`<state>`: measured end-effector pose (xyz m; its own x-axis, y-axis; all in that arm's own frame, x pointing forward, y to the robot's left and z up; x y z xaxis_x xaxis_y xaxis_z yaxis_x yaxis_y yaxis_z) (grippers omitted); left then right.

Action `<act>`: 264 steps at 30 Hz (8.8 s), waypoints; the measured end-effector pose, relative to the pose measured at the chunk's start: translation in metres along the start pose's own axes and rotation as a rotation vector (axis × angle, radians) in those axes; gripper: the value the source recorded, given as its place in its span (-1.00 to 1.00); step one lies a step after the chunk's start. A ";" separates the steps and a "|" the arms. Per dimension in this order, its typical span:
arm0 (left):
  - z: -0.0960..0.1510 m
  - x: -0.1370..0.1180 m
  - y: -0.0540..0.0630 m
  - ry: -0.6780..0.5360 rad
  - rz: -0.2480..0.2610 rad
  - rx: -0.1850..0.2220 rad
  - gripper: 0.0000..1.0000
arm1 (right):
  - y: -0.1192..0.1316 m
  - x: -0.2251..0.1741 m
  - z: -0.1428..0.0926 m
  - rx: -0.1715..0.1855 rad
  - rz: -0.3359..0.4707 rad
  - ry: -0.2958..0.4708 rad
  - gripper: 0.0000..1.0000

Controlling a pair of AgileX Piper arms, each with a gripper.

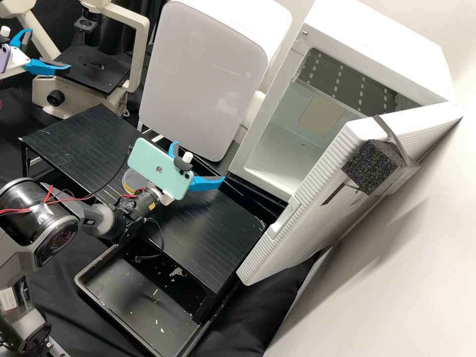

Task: Place the petri dish in the incubator

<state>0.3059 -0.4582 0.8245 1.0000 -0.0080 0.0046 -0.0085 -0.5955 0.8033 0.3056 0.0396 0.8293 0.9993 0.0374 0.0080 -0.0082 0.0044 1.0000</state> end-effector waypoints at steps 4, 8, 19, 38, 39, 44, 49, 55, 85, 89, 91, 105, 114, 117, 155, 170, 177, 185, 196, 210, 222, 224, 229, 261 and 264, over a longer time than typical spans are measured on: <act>0.000 0.000 0.000 0.000 0.000 0.000 1.00 | 0.000 0.000 0.000 0.000 0.000 0.000 1.00; 0.000 0.000 0.000 0.000 0.000 0.000 1.00 | -0.001 -0.001 0.001 0.000 -0.002 -0.002 1.00; 0.000 0.000 0.000 0.000 0.000 0.000 1.00 | -0.002 -0.058 -0.008 0.004 0.033 0.143 1.00; 0.000 0.000 0.000 0.000 0.000 0.000 1.00 | -0.041 -0.127 -0.008 -0.038 -0.124 0.203 1.00; 0.000 0.000 0.000 0.000 0.000 0.000 1.00 | -0.041 -0.128 -0.006 -0.039 -0.125 0.194 1.00; 0.000 0.000 0.000 0.000 0.000 0.000 1.00 | -0.038 -0.128 -0.003 -0.041 -0.112 0.178 1.00; 0.000 0.000 0.000 0.000 0.000 0.000 1.00 | -0.043 -0.128 -0.006 -0.052 -0.137 0.193 1.00; 0.000 0.000 0.000 0.000 0.000 0.000 1.00 | -0.055 -0.123 -0.003 -0.075 -0.189 0.172 1.00; 0.000 0.000 0.000 0.000 0.000 0.000 1.00 | -0.045 -0.107 0.012 -0.054 -0.140 0.105 1.00; 0.000 0.000 0.000 0.000 0.000 0.000 1.00 | -0.046 -0.104 0.013 -0.052 -0.145 0.100 1.00; 0.000 0.000 0.000 0.000 0.000 0.000 1.00 | -0.047 -0.103 0.014 -0.052 -0.149 0.096 1.00; 0.000 0.000 0.000 0.000 0.000 0.000 1.00 | -0.048 -0.103 0.013 -0.044 -0.157 0.105 -1.00; 0.000 0.000 0.000 0.000 0.000 0.000 1.00 | -0.049 -0.102 0.011 -0.040 -0.171 0.126 -1.00; 0.000 0.000 0.000 0.000 0.000 0.000 1.00 | -0.049 -0.102 0.011 -0.042 -0.174 0.129 -1.00; 0.000 0.000 0.000 0.000 0.000 0.000 1.00 | 0.057 -0.060 0.052 0.022 0.174 0.027 -1.00; 0.000 0.000 0.000 0.000 0.000 0.000 1.00 | 0.121 0.011 0.075 0.040 0.439 -0.007 -1.00; 0.000 0.000 0.000 0.000 0.000 0.000 1.00 | 0.118 0.061 0.073 0.010 0.391 0.000 -1.00; 0.000 0.000 0.000 0.000 0.000 0.000 1.00 | 0.123 0.105 0.084 -0.019 0.370 -0.050 -1.00; 0.000 0.000 0.000 0.000 0.000 0.000 1.00 | 0.133 0.137 0.100 0.003 0.387 -0.089 -1.00; 0.000 0.000 0.000 0.000 0.000 0.000 1.00 | 0.121 0.153 0.107 0.002 0.337 -0.120 -1.00; 0.000 0.000 0.000 0.000 0.000 0.000 1.00 | 0.116 0.155 0.108 -0.011 0.324 -0.124 1.00; 0.000 0.000 0.000 0.000 0.000 0.000 1.00 | 0.116 0.155 0.108 -0.019 0.323 -0.125 1.00; 0.000 0.000 0.000 0.000 0.000 0.000 1.00 | 0.116 0.155 0.108 -0.025 0.323 -0.126 1.00; 0.000 0.000 0.000 0.000 0.000 0.000 1.00 | 0.113 0.094 0.103 -0.060 0.298 -0.090 1.00; 0.000 0.000 0.000 0.000 0.000 0.000 1.00 | 0.117 0.072 0.103 -0.029 0.330 -0.081 1.00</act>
<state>0.3059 -0.4582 0.8245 1.0000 -0.0080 0.0046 -0.0085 -0.5955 0.8033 0.3807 -0.0600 0.9476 0.9424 -0.0380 0.3323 -0.3312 0.0332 0.9430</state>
